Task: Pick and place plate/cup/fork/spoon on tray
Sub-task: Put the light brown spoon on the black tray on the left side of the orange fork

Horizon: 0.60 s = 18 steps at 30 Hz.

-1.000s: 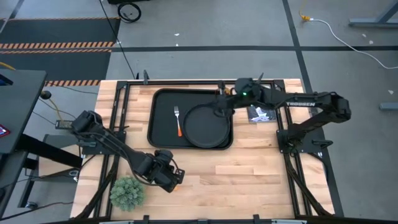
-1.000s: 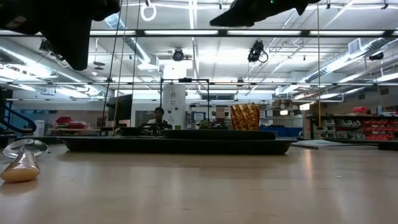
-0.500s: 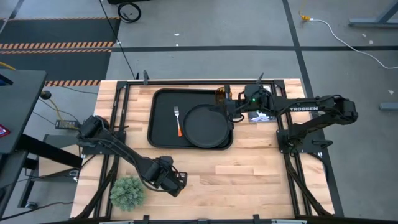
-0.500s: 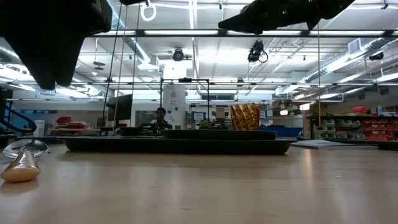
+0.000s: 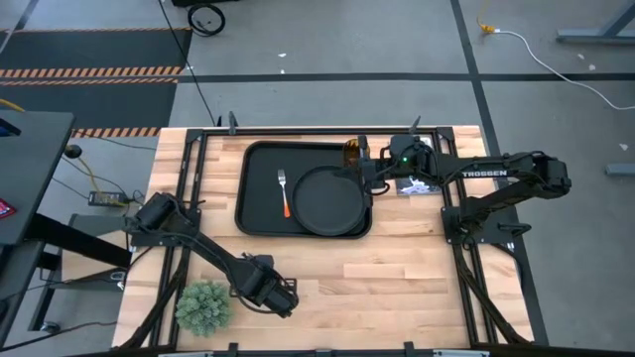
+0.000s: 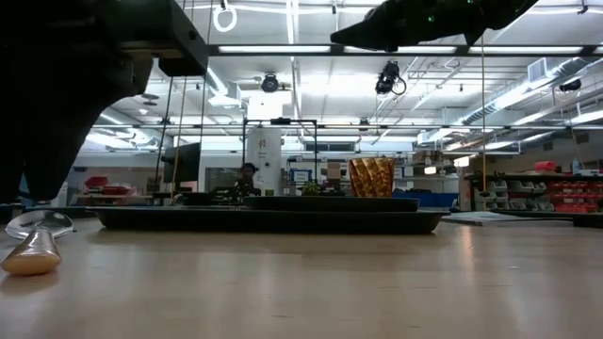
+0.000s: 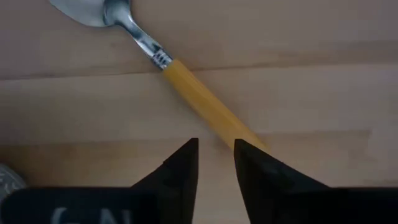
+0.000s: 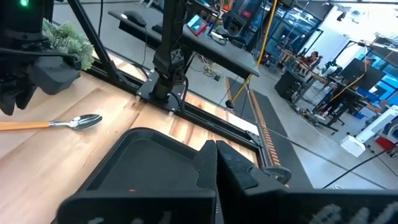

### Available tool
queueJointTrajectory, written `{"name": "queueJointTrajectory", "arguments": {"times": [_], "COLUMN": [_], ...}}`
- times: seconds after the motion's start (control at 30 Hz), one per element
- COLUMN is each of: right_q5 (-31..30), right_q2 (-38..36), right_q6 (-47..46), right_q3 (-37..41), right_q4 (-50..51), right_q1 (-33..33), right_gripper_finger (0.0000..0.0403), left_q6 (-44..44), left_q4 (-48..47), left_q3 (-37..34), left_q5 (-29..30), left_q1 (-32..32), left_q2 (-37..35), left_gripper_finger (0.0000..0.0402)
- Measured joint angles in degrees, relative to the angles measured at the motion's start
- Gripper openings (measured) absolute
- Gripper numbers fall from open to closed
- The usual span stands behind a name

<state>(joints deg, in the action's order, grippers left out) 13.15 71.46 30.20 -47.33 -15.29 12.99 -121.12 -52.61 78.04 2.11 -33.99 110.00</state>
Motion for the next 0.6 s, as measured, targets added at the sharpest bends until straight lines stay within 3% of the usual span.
{"name": "queueJointTrajectory", "arguments": {"times": [0.33,0.6], "right_q5": [3.5,5.0], "right_q2": [0.0,0.0], "right_q6": [-1.3,-1.7], "right_q3": [0.0,0.0], "right_q4": [-0.5,-0.6], "right_q1": [0.0,0.0], "right_gripper_finger": [0.0003,0.0003], "left_q6": [-7.2,-9.2], "left_q4": [-1.3,-0.8], "left_q3": [-2.2,-5.4], "left_q5": [3.5,4.1], "left_q1": [-1.7,-0.5], "left_q2": [-0.1,-0.1], "left_gripper_finger": [0.0199,0.0202]}}
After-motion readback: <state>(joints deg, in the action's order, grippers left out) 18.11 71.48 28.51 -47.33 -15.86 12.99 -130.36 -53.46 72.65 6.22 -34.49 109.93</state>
